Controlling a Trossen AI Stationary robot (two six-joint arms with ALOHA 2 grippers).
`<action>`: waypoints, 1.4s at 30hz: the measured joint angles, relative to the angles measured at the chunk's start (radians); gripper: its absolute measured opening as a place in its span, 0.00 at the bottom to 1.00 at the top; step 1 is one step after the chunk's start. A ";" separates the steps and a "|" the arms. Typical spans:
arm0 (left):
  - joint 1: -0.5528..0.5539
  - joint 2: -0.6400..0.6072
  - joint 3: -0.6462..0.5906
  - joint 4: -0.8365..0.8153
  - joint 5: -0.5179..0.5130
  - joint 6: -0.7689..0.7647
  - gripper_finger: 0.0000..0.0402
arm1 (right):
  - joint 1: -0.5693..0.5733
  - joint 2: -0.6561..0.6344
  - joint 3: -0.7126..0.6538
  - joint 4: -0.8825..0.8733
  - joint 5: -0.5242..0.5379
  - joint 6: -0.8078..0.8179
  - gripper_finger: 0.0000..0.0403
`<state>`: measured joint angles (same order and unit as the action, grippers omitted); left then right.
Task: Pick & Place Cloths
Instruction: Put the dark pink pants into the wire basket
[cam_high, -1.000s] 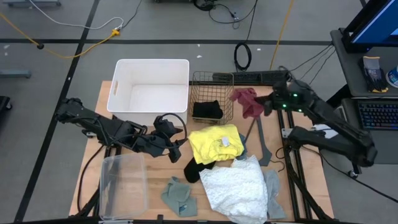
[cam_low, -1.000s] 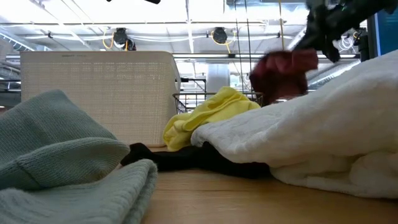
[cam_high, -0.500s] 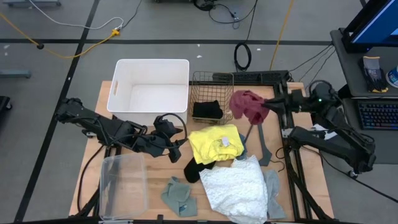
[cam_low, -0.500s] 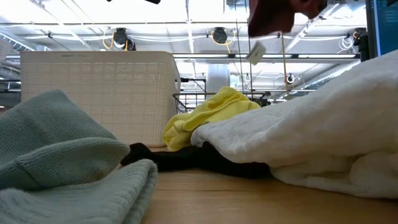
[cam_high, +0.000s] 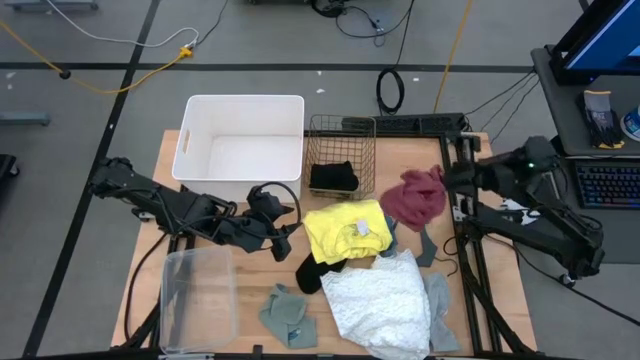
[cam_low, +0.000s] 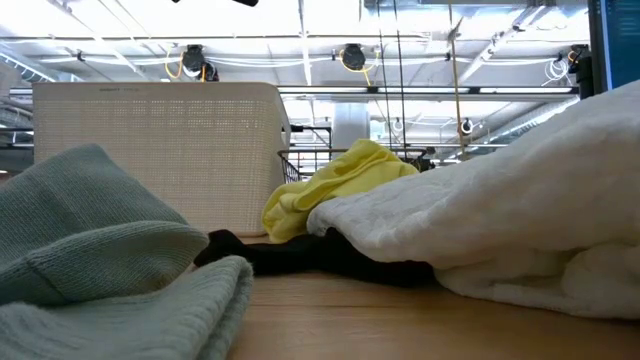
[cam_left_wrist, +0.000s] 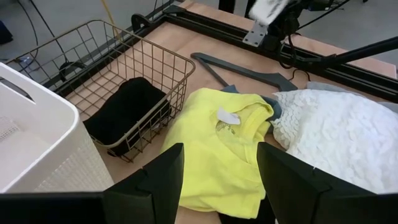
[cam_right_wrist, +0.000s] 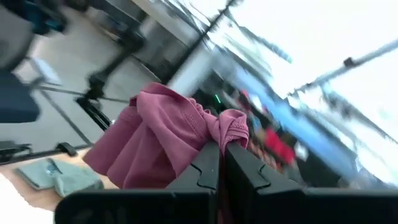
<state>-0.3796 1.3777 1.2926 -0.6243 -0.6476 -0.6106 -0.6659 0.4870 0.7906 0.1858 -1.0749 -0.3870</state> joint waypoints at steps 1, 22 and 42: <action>0.000 0.000 0.000 0.000 0.000 0.001 0.52 | 0.000 0.000 0.000 0.038 -0.031 0.000 0.01; 0.000 0.000 0.000 0.000 0.000 0.003 0.52 | 0.000 0.004 0.000 0.297 -0.156 0.113 0.00; 0.000 0.000 0.000 0.000 -0.001 -0.060 0.52 | 0.031 0.328 0.001 0.300 0.242 0.874 0.00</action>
<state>-0.3794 1.3777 1.2926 -0.6239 -0.6488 -0.6709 -0.6344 0.8153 0.7914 0.4859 -0.8331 0.4870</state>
